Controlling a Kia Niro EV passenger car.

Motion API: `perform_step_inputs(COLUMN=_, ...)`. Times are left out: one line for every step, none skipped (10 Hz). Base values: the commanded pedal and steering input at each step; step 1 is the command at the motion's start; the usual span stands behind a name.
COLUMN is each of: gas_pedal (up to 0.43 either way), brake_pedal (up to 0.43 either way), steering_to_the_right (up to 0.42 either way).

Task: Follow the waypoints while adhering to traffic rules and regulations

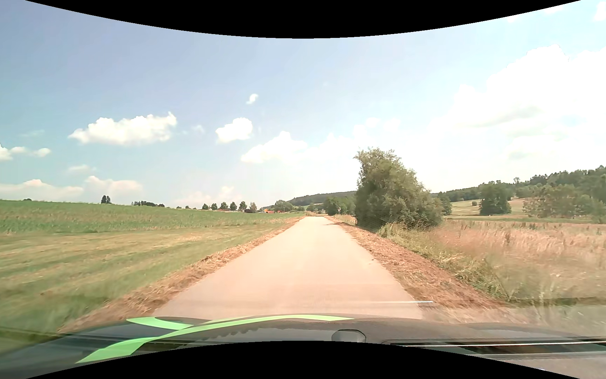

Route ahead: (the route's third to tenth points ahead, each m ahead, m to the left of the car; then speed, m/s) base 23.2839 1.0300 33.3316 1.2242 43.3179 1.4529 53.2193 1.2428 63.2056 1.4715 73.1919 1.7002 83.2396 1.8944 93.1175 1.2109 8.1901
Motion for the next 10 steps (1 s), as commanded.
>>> perform_step_inputs(gas_pedal=0.157, brake_pedal=0.000, steering_to_the_right=-0.005)
perform_step_inputs(gas_pedal=0.157, brake_pedal=0.000, steering_to_the_right=-0.005)
perform_step_inputs(gas_pedal=0.157, brake_pedal=0.000, steering_to_the_right=-0.005)
perform_step_inputs(gas_pedal=0.157, brake_pedal=0.000, steering_to_the_right=-0.005)
perform_step_inputs(gas_pedal=0.177, brake_pedal=0.000, steering_to_the_right=-0.004)
perform_step_inputs(gas_pedal=0.177, brake_pedal=0.000, steering_to_the_right=0.000)
perform_step_inputs(gas_pedal=0.177, brake_pedal=0.000, steering_to_the_right=0.001)
perform_step_inputs(gas_pedal=0.177, brake_pedal=0.000, steering_to_the_right=0.001)
perform_step_inputs(gas_pedal=0.169, brake_pedal=0.000, steering_to_the_right=0.001)
perform_step_inputs(gas_pedal=0.157, brake_pedal=0.000, steering_to_the_right=-0.003)
